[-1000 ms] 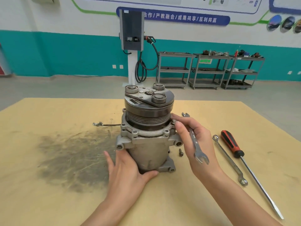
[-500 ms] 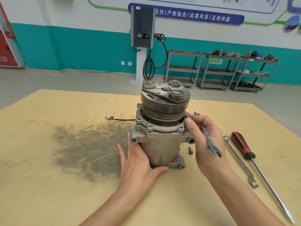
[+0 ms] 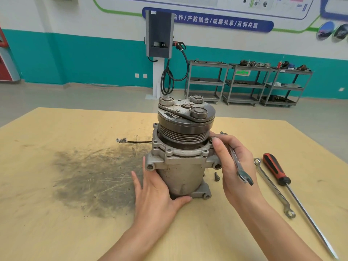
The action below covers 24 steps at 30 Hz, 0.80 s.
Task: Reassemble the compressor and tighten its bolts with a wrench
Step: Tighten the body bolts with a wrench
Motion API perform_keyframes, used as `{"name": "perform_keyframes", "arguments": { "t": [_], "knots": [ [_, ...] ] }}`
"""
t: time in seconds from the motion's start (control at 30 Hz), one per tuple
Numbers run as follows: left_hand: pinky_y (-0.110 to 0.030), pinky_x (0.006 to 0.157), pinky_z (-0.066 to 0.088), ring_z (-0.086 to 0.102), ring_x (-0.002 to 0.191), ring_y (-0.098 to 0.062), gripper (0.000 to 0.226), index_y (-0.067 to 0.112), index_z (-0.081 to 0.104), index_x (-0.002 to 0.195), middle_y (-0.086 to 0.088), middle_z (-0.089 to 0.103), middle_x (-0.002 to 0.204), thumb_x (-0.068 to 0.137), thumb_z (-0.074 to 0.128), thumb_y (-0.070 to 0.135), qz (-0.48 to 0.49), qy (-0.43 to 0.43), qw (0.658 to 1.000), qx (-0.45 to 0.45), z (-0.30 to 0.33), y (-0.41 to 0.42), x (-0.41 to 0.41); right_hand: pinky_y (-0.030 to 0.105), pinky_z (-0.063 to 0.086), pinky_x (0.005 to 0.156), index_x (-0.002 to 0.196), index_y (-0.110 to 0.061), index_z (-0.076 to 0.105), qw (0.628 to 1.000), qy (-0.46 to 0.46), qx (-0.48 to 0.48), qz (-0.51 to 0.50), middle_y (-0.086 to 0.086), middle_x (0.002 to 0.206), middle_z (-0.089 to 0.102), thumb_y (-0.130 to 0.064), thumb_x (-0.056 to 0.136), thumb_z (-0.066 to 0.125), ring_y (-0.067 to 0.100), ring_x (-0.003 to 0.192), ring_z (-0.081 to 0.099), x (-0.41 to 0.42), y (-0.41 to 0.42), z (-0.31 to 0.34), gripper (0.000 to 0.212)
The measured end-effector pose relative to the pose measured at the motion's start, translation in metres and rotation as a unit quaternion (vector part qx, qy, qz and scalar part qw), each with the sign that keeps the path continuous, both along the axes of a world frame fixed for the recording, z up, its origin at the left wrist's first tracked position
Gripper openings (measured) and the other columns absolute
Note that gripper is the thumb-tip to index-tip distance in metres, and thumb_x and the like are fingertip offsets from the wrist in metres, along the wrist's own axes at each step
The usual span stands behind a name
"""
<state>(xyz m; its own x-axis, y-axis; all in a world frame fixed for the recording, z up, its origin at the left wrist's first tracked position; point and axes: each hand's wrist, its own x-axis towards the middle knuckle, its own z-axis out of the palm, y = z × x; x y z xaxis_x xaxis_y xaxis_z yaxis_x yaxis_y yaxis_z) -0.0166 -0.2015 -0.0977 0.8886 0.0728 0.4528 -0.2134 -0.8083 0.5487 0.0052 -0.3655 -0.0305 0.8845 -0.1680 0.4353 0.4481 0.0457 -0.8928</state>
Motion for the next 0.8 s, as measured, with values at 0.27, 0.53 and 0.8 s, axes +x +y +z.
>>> {"name": "perform_keyframes", "arguments": {
  "t": [0.27,0.53,0.8],
  "knots": [
    [-0.023,0.105,-0.035,0.020,0.147,-0.025,0.124,0.001,0.013,0.144,-0.012,0.034,0.147,0.060,0.067,0.074,0.000,-0.001,1.000,0.008,-0.0010,-0.0002,-0.0007,0.037,0.048,0.099,0.096,-0.014,0.063,0.999,-0.009,-0.042,-0.010,0.000,0.111,0.072,-0.034,0.085,0.070,0.012,0.113,0.064,-0.0012,-0.0012,0.0049,0.024],
    [-0.024,0.105,-0.035,0.022,0.146,-0.025,0.122,-0.001,0.015,0.142,-0.013,0.035,0.145,0.061,0.068,0.074,0.004,0.000,1.000,0.013,-0.0012,0.0001,-0.0008,0.012,0.050,0.077,0.105,-0.015,0.069,0.997,-0.034,-0.064,-0.013,-0.013,0.100,0.073,-0.026,0.089,0.061,0.001,0.095,0.067,-0.0091,-0.0010,0.0089,0.021],
    [-0.023,0.104,-0.035,0.018,0.148,-0.025,0.121,0.002,0.013,0.142,-0.012,0.032,0.147,0.061,0.067,0.074,0.000,-0.004,1.000,0.011,-0.0003,0.0000,-0.0005,0.021,0.053,0.089,0.094,-0.013,0.066,1.000,-0.012,-0.003,0.004,-0.003,0.107,0.074,-0.028,0.082,0.072,0.010,0.106,0.067,-0.0031,-0.0013,0.0076,0.020]
  ]
}}
